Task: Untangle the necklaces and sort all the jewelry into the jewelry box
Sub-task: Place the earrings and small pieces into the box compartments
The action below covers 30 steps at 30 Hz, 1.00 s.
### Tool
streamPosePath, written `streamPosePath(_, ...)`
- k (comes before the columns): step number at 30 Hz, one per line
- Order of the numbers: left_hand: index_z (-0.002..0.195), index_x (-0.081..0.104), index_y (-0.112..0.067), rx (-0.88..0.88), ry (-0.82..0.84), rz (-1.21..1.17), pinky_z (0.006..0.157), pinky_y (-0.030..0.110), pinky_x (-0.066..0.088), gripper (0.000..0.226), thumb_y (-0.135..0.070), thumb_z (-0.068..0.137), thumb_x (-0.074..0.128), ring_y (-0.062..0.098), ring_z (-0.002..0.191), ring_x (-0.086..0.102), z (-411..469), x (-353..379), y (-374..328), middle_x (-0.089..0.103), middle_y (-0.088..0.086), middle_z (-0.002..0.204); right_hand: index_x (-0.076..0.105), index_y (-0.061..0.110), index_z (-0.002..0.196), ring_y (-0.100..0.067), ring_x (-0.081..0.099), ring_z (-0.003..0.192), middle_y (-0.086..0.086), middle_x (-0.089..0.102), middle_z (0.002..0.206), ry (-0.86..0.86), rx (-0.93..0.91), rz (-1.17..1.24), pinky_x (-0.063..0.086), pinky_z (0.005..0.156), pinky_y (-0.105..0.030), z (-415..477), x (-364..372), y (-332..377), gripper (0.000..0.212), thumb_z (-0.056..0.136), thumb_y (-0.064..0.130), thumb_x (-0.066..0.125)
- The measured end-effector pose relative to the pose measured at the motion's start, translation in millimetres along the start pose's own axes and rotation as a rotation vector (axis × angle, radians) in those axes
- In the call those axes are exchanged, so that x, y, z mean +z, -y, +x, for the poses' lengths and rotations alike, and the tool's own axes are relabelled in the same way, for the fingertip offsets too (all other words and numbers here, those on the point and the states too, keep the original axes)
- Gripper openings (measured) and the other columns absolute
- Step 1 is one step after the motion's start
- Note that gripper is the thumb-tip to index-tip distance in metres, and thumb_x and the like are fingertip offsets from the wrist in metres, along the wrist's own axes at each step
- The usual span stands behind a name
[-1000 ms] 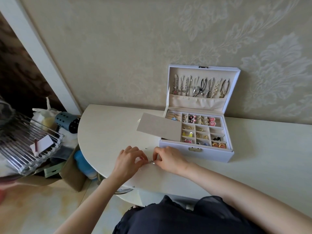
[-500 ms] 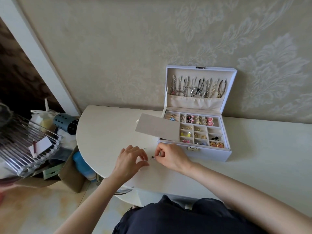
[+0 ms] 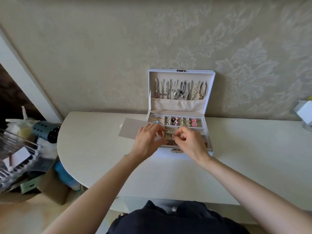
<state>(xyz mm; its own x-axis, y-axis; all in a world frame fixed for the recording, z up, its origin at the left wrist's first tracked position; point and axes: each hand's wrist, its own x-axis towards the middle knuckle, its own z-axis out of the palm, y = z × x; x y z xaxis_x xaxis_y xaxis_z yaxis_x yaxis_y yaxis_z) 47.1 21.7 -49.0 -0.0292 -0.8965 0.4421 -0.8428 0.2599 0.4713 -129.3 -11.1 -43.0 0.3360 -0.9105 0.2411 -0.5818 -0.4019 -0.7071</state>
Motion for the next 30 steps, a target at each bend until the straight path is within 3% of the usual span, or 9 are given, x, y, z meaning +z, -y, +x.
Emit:
streamPosePath(5,0.093,0.064,-0.017,0.027,0.06,-0.039,0.081,0.035,0.042,0.022,-0.03,0.077,0.074,0.016,0.085,0.055,49.2,31.3,-26.5,0.066,-0.009,0.086,0.058,0.027,0.076,-0.018,0.061,0.06,0.007,0.063,0.058,-0.154,0.169,-0.048,0.046,0.062,-0.029,17.3,-34.4,-32.0,0.01,0.083,0.025,0.065)
streamPosePath(11,0.089,0.064,-0.018,0.014,0.238,-0.005,0.08,0.032,0.044,0.015,-0.032,0.084,0.067,0.014,0.087,0.053,89.8,65.9,-49.1,0.066,-0.004,0.093,0.063,0.027,0.077,-0.018,0.063,0.074,0.005,0.065,0.072,-0.14,0.314,-0.1,0.047,0.069,-0.027,31.7,-59.1,-62.2,0.006,0.081,0.027,0.068)
streamPosePath(16,0.092,0.063,-0.02,-0.015,0.29,0.001,0.083,0.035,0.048,0.015,-0.033,0.085,0.066,0.015,0.09,0.057,102.3,83.0,-49.8,0.066,-0.004,0.094,0.065,0.024,0.08,-0.018,0.061,0.066,0.002,0.067,0.074,-0.105,0.317,-0.12,0.046,0.064,-0.026,35.1,-62.0,-68.9,0.004,0.081,0.026,0.068)
streamPosePath(23,0.095,0.06,-0.015,-0.02,0.08,-0.084,0.066,0.029,0.048,0.024,-0.036,0.085,0.065,0.012,0.08,0.055,78.0,64.4,-40.7,0.062,-0.004,0.09,0.067,0.024,0.094,-0.013,0.057,0.06,0.002,0.066,0.077,-0.114,0.297,-0.091,0.039,0.057,-0.023,27.4,-60.8,-69.6,0.009,0.087,0.028,0.062)
streamPosePath(26,0.093,0.058,-0.014,0.036,-0.02,-0.043,0.056,0.03,0.049,0.016,-0.029,0.09,0.061,0.011,0.069,0.053,49.7,52.7,-39.3,0.062,-0.005,0.083,0.066,0.023,0.092,-0.012,0.056,0.055,0.008,0.059,0.065,-0.113,0.292,-0.086,0.043,0.057,-0.026,19.5,-57.7,-67.1,0.008,0.088,0.027,0.06)
streamPosePath(30,0.076,0.054,-0.013,-0.018,-0.164,0.012,0.044,0.022,0.03,0.029,-0.037,0.091,0.05,0.017,0.047,0.045,-2.7,39.7,-39.6,0.054,-0.006,0.059,0.065,0.025,0.087,-0.016,0.059,0.052,0.011,0.057,0.054,-0.1,0.282,-0.055,0.052,0.065,-0.033,2.9,-51.0,-56.7,0.007,0.087,0.023,0.059)
